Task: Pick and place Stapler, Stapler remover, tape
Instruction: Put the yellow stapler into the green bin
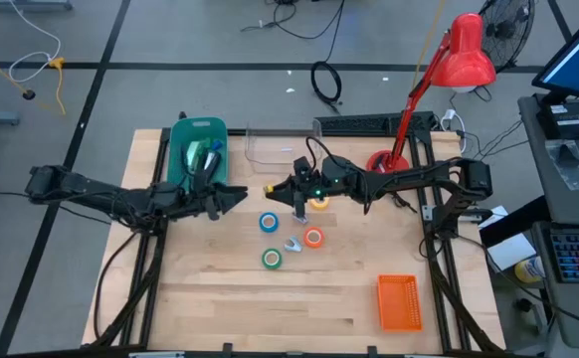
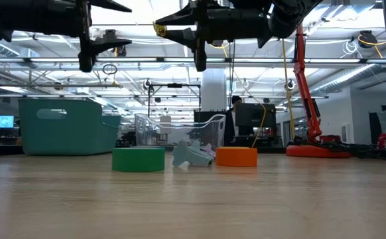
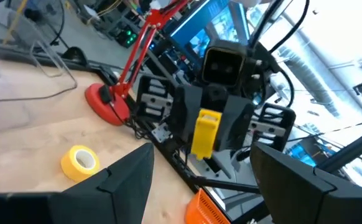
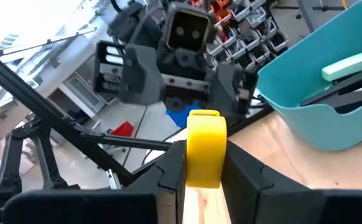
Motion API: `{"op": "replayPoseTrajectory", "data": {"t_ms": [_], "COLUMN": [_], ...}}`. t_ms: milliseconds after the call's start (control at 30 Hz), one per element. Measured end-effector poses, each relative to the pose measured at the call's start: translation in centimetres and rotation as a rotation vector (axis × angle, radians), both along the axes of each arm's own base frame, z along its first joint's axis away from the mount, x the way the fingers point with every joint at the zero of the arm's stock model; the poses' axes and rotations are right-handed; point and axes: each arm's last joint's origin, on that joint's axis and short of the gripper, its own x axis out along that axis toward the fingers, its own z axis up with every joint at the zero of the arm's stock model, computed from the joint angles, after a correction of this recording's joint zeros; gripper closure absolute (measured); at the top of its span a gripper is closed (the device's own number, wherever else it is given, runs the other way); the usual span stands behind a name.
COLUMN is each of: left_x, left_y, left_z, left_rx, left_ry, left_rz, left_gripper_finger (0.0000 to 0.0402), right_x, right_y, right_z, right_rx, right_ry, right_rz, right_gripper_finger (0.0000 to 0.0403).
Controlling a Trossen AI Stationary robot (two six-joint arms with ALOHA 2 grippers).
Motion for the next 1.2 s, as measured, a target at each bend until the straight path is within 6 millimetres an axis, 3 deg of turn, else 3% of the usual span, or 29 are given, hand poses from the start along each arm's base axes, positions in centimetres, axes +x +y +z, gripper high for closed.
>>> {"op": "replayPoseTrajectory", "data": {"t_ms": [667, 1200], "left_x": [4.6, 5.3], "left_y": [0.6, 0.6], "left_z": [1.3, 1.1], "left_rx": [0.001, -0.019], "left_ry": [0.024, 0.025], "left_rz": [-0.043, -0.046], "left_gripper_finger": [0.0131, 0.0131], "right_x": [0.1, 0.1], "right_y": [1.0, 1.0], "right_z": [0.3, 0.3], "right_rx": [-0.003, 0.01], "right_ry": [-0.035, -0.033], "right_rz": [0.026, 0.025], "right_gripper_finger": [0.0338, 0.0338]}}
